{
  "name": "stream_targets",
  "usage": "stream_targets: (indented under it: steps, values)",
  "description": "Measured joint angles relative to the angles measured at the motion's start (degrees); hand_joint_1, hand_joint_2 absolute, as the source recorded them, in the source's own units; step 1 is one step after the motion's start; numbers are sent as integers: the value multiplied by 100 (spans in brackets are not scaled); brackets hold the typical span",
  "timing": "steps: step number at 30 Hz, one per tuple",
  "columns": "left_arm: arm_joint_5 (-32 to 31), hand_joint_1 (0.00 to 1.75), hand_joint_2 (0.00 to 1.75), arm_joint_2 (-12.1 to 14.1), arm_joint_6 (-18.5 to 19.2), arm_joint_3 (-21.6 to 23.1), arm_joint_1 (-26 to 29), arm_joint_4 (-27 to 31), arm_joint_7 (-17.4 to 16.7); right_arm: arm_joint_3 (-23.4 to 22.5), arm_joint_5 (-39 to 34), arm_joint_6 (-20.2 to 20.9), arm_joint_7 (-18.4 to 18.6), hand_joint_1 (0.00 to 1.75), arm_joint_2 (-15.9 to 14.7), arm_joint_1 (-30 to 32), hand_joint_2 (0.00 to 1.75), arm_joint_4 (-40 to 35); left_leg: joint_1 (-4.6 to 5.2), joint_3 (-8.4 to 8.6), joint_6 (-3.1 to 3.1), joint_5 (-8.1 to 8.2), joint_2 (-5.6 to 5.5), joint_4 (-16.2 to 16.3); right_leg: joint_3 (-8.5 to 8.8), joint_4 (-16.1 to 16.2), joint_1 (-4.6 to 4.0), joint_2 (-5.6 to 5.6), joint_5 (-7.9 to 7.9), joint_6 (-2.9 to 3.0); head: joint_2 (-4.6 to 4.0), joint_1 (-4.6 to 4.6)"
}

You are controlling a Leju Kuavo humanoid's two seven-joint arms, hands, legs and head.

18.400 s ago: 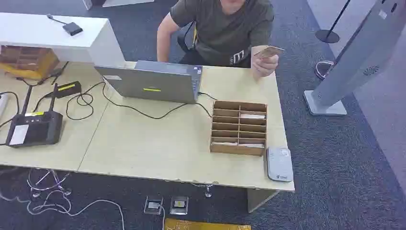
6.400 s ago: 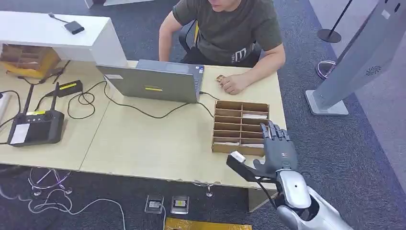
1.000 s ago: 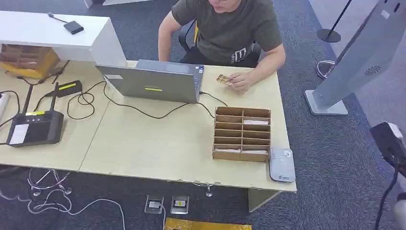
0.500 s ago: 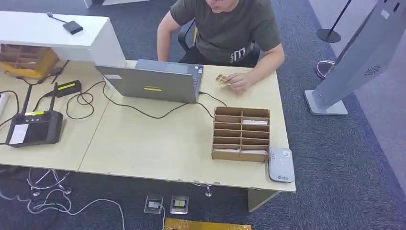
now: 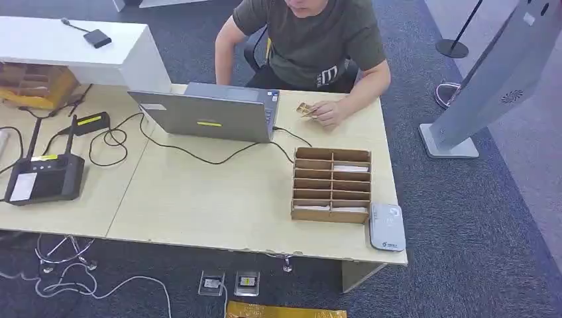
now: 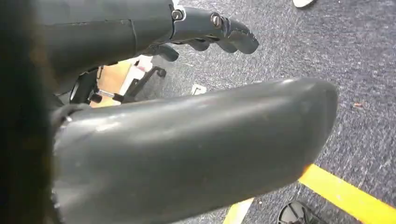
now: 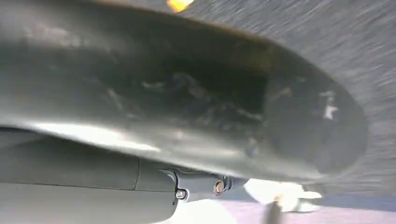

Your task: Pass the card to the sensor for recognition and then transmit it.

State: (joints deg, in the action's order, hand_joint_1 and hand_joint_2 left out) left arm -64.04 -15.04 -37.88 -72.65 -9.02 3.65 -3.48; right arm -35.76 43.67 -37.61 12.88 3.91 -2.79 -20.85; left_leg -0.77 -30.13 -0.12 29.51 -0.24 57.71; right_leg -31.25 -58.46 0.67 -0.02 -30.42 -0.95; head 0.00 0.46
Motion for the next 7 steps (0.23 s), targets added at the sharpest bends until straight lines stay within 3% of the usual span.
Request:
stream_targets:
  steps: [3, 7]
  values:
    - [105, 0, 0, -42, -6, -2, -13, 7, 22, -92, -35, 83, -548, 0, 2, -38, 0, 186, 9, 1, 1, 0, 0, 0, 2, 1, 9, -1, 0, -1, 0, 0]
    - [459, 0, 0, -57, -4, -4, -19, 11, 187, -255, -24, 257, -551, 0, 0, -114, 0, 475, 11, 1, 1, 0, 0, 1, 1, 1, 12, 0, 1, -1, 0, -2]
